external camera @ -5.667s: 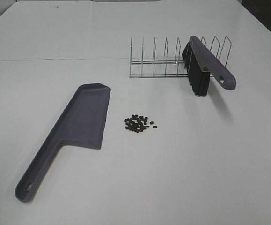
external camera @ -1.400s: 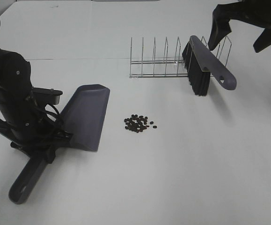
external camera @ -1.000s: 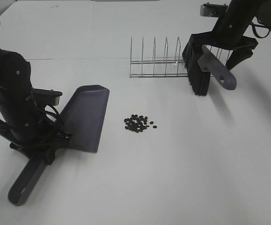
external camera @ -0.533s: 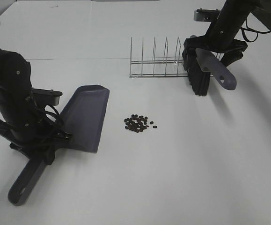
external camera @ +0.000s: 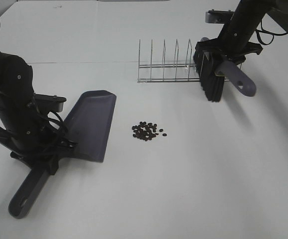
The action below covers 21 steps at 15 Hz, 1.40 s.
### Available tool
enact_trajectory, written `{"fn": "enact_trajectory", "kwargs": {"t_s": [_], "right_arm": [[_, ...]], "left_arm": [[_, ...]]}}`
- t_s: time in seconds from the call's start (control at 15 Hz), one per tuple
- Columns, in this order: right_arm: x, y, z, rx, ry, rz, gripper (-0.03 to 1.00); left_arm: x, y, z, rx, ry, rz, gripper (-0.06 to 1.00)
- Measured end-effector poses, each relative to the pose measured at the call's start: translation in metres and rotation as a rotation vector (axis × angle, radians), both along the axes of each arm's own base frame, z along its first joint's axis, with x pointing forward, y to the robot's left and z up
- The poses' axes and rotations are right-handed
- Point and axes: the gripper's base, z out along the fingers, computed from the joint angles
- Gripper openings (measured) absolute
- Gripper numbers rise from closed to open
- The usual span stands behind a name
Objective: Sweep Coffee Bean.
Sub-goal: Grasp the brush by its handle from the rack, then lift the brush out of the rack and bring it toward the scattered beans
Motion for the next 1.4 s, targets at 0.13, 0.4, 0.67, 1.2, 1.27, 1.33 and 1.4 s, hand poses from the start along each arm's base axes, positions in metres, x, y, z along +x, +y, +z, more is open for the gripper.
{"fn": "enact_trajectory", "kwargs": {"t_s": [0.13,0.4,0.67,1.2,1.27,1.33,1.4], "right_arm": [[-0.001,-0.003,0.000,-0.008,0.016,-0.006,0.28],[-0.001,-0.003,0.000,-0.007,0.018,-0.011,0.28],[-0.011,-0.001,0.027,0.038,0.008,-0.060,0.27],[-0.128,0.030,0.117,-0.059,0.045,0.001,0.27],[-0.143,0.035,0.113,-0.136,0.066,0.005,0.27],[-0.159,0.045,0.108,-0.247,0.071,0.014,0.27],[-0.164,0.050,0.104,-0.302,0.066,0.017,0.27]], "left_arm": [[0.000,0.000,0.000,0.000,0.000,0.000,0.31],[0.000,0.000,0.000,0.000,0.000,-0.001,0.31],[0.000,0.000,0.000,0.000,0.000,-0.001,0.31],[-0.014,0.010,0.029,0.039,-0.044,0.019,0.31],[-0.015,0.011,0.028,0.051,-0.043,0.014,0.31],[-0.014,0.009,0.026,0.049,-0.064,-0.001,0.31],[-0.014,0.007,0.026,0.046,-0.073,-0.010,0.31]]}}
